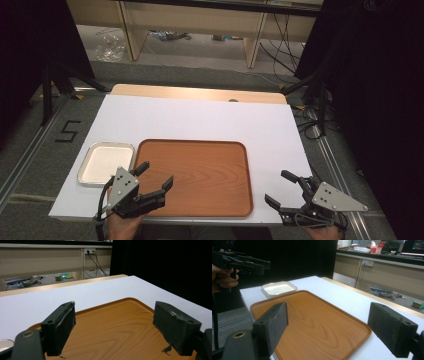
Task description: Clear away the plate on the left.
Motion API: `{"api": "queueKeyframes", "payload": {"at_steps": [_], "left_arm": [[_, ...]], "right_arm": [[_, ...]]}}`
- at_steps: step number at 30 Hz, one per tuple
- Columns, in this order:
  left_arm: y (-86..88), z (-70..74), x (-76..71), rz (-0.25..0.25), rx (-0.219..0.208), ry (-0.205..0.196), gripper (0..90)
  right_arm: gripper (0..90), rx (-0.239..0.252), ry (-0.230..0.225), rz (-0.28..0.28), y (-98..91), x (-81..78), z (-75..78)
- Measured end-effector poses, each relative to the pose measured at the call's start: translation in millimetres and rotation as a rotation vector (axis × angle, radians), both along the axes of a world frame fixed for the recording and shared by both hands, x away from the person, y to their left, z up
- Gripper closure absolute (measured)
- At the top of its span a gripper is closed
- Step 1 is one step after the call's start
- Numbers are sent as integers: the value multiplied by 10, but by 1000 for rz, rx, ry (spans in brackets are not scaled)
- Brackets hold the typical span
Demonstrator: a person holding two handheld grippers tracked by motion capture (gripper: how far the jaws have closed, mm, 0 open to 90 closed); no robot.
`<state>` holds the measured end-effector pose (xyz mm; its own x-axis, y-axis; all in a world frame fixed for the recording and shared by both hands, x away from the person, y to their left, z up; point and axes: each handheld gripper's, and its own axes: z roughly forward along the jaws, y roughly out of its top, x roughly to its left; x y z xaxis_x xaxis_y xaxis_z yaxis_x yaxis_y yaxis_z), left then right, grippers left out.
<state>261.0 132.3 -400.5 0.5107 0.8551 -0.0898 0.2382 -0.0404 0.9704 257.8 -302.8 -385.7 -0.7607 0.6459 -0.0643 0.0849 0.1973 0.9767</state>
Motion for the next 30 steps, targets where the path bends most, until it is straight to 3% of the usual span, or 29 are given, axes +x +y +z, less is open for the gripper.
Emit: {"api": "queueKeyframes", "payload": {"at_steps": [18,30], "left_arm": [[18,-16,39,-10,0,14,188],[72,-53,128,-11,8,49,183]], "right_arm": [[177,5,-4,-1,8,0,-4],[177,6,-4,-1,8,-1,-3]]}}
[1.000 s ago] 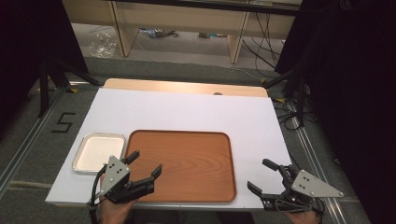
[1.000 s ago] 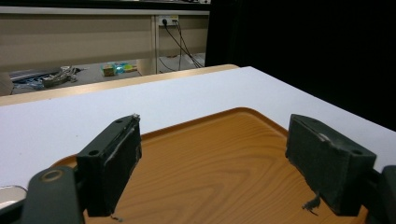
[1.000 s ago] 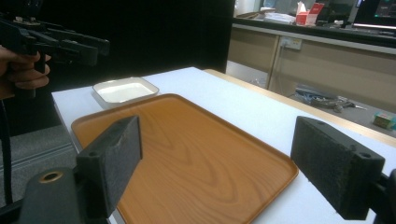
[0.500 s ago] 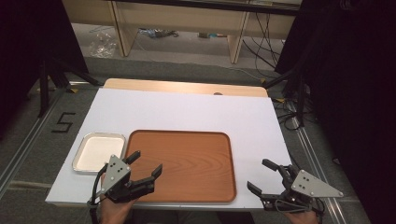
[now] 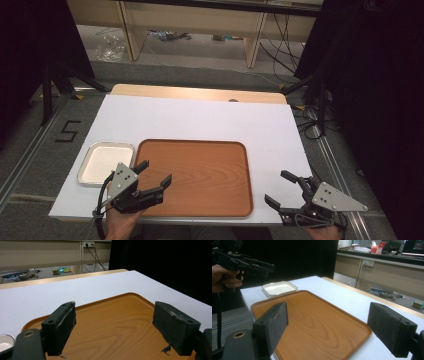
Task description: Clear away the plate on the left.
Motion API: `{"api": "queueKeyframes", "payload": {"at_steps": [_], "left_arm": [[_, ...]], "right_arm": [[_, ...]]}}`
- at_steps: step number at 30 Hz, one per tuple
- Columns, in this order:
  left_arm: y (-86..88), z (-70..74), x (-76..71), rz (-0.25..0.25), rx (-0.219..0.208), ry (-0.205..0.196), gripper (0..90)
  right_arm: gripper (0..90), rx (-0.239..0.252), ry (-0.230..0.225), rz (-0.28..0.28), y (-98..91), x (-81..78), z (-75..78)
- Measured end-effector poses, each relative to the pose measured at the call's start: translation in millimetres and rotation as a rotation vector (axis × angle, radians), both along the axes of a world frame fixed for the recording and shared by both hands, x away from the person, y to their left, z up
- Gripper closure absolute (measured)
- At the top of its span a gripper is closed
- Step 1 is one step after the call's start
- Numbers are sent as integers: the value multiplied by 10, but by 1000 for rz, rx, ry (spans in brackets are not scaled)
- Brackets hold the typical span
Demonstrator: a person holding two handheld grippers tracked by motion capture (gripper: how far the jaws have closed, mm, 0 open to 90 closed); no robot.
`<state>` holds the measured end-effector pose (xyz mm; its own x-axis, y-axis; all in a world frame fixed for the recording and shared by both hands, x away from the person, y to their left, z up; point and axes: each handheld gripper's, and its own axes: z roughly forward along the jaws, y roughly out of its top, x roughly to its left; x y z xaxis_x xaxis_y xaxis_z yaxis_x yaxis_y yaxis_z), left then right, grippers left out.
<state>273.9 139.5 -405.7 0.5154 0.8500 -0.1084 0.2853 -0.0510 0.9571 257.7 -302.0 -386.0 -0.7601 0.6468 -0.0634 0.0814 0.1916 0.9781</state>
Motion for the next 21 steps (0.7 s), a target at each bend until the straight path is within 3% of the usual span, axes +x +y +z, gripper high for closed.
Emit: {"api": "queueKeyframes", "payload": {"at_steps": [21], "left_arm": [[131,-45,111,52,26,19,190]], "right_arm": [[178,0,0,2,3,2,-1]]}}
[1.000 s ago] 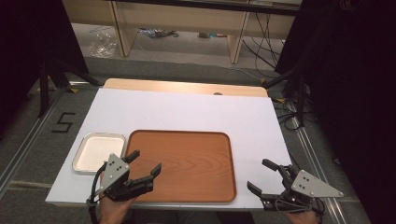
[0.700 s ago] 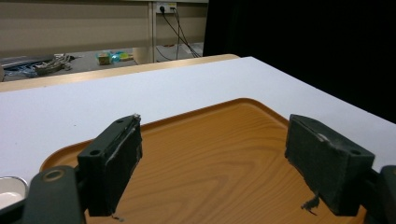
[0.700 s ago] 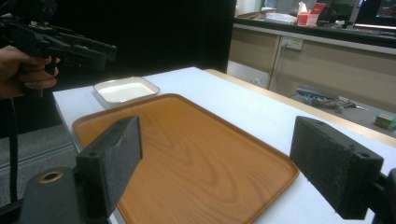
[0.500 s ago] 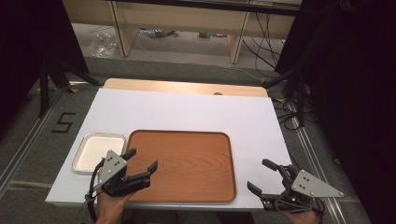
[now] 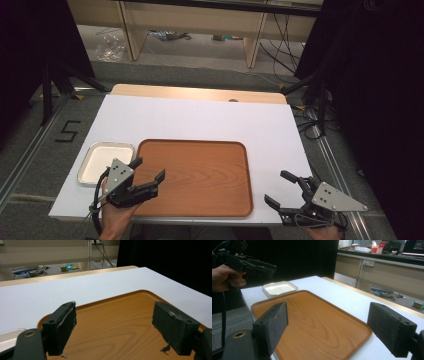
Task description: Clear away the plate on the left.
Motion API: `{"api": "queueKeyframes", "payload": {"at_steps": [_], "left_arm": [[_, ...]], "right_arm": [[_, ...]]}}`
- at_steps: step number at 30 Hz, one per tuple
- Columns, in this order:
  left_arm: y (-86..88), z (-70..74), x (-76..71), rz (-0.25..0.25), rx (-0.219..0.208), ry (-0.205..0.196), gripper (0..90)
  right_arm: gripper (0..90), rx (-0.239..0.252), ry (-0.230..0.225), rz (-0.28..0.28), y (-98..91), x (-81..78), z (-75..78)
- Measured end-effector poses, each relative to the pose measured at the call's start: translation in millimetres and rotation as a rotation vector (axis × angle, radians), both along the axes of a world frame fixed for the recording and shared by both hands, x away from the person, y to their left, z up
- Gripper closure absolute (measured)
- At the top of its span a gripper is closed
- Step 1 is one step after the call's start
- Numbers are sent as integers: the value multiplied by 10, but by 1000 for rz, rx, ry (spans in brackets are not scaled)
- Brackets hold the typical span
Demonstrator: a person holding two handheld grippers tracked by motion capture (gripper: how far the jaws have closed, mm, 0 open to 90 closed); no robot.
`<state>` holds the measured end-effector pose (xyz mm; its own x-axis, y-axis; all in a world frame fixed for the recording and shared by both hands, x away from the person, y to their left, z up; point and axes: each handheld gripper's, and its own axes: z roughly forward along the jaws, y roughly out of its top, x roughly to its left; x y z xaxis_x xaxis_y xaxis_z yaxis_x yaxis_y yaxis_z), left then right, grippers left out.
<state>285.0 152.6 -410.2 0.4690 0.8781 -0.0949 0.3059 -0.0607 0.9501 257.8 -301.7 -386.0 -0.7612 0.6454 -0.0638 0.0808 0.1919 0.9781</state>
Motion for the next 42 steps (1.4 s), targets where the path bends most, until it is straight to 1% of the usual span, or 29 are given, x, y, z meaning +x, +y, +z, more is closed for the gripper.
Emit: {"api": "queueKeyframes", "payload": {"at_steps": [2,4,5,15,18,20,23,25,29,32,34,38,40,42], "left_arm": [[5,-4,6,5,-5,3,190],[22,-6,18,7,3,6,190],[23,-9,22,12,-3,9,190],[74,-14,60,26,6,20,190],[91,-12,70,36,2,23,190],[107,-13,80,37,8,27,190],[132,-14,94,47,15,32,191],[146,-15,103,53,12,35,191],[192,-15,122,71,33,34,192],[215,-24,136,77,32,45,195],[259,-41,162,89,10,65,198],[291,-47,182,91,7,72,197],[312,-58,202,97,21,93,191],[327,-65,210,107,7,100,191]], "right_arm": [[178,0,0,0,0,1,0],[178,1,1,4,1,2,-1],[179,0,2,4,2,1,-1],[179,1,3,0,0,-4,1],[179,1,4,1,0,-5,1],[179,-6,9,6,-7,-6,5],[179,-2,6,3,-4,-6,4],[180,-7,9,6,-6,-7,6],[180,-6,11,7,-7,-8,6],[180,-10,12,7,-7,-9,8],[180,-2,5,4,-3,-6,3],[180,-1,4,2,-1,-6,3],[180,-2,6,5,-3,-8,4],[180,-3,6,5,-3,-8,4]]}}
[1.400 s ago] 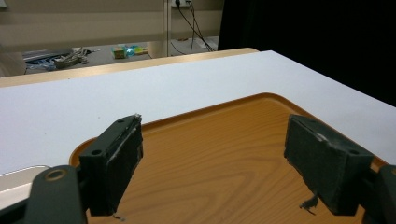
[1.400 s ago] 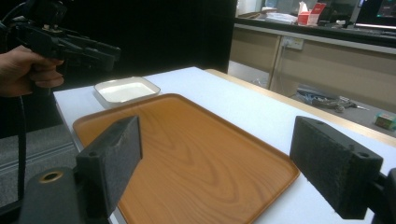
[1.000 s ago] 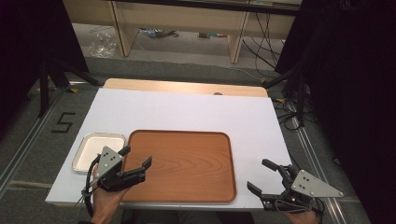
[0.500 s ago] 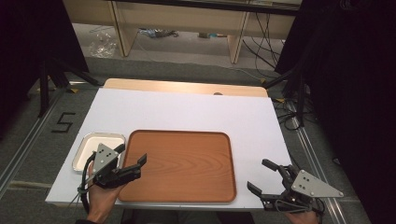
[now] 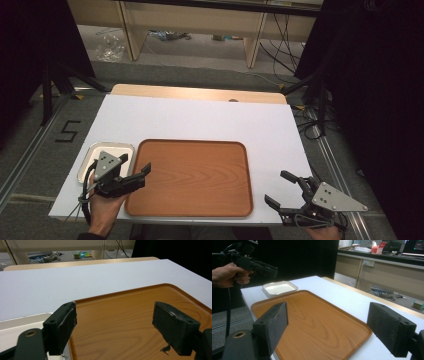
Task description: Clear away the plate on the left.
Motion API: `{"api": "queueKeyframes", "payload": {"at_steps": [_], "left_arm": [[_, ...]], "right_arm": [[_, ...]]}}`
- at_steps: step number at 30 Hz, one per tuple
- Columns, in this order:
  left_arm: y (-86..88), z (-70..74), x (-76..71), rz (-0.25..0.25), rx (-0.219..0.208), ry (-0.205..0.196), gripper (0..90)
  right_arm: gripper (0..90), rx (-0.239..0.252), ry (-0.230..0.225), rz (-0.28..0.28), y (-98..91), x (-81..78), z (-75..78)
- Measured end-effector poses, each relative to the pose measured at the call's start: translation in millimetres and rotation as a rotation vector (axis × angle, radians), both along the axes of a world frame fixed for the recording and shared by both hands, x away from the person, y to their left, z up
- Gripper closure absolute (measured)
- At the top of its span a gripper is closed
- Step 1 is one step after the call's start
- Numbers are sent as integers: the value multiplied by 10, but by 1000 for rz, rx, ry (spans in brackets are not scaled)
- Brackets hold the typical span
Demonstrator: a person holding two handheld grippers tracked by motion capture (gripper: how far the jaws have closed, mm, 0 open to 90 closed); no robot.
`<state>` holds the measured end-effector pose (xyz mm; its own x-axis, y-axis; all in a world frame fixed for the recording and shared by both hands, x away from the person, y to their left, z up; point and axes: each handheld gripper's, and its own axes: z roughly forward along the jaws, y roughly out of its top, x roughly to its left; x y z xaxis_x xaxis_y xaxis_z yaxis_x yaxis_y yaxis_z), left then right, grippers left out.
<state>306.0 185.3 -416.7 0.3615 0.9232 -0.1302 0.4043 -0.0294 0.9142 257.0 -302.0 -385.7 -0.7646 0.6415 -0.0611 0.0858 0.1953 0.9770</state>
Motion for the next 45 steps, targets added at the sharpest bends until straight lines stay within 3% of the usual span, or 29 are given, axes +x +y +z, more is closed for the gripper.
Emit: {"api": "queueKeyframes", "payload": {"at_steps": [1,4,5,7,8,12,13,17,19,20,23,25,26,37,45], "left_arm": [[16,-2,9,2,-5,2,191],[47,-10,25,9,7,7,190],[57,-16,34,12,7,10,191],[80,-24,54,21,9,23,191],[96,-29,65,25,15,32,193],[185,-60,114,39,19,72,193],[204,-69,129,30,17,78,193],[266,-104,181,48,55,109,200],[295,-112,207,68,74,111,200],[339,-129,242,81,92,115,200],[387,-159,282,90,92,131,200],[446,-209,340,106,83,179,199],[491,-251,383,124,75,224,199],[657,-333,494,161,118,246,204],[772,-357,589,176,99,244,198]], "right_arm": [[180,2,20,2,3,-12,0],[180,5,25,7,2,-12,1],[180,1,-2,0,-1,1,0],[180,2,20,2,3,-13,1],[180,-1,-4,1,-1,1,0],[181,-3,-4,2,0,1,-1],[180,0,19,-1,8,-10,-2],[181,-4,-4,2,1,2,-1],[181,1,23,7,11,-10,-4],[181,-4,-4,1,11,2,-4],[181,-6,-7,1,11,5,-4],[181,-8,-8,2,9,5,-5],[181,-8,-9,2,8,6,-5],[181,-10,-6,6,13,9,-8],[182,-11,0,6,15,9,-9]]}}
